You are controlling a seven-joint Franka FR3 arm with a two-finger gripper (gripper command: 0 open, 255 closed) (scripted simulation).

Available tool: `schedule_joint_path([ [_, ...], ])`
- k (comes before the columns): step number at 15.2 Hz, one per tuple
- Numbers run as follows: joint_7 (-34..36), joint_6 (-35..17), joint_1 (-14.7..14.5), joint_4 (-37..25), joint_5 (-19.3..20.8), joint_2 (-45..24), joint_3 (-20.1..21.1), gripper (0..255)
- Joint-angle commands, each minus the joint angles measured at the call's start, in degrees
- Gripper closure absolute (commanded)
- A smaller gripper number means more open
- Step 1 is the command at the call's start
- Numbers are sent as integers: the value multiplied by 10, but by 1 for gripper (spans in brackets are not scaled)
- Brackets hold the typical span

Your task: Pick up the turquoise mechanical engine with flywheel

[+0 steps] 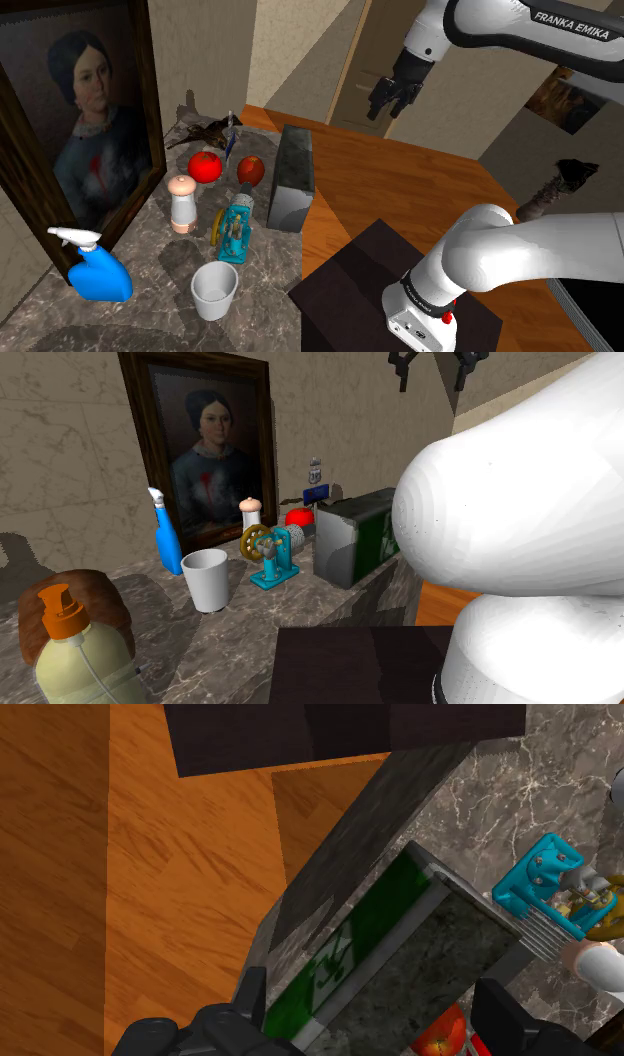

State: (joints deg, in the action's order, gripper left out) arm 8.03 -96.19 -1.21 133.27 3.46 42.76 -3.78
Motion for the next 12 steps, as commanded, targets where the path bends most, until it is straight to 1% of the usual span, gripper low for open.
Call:
schedule_joint_path([
  [1, 0, 0, 0, 0, 0, 0, 0, 0],
  [7, 153, -65, 6, 68, -46, -11, 75, 0],
  [12, 280, -128, 9, 97, -85, -53, 140, 0],
])
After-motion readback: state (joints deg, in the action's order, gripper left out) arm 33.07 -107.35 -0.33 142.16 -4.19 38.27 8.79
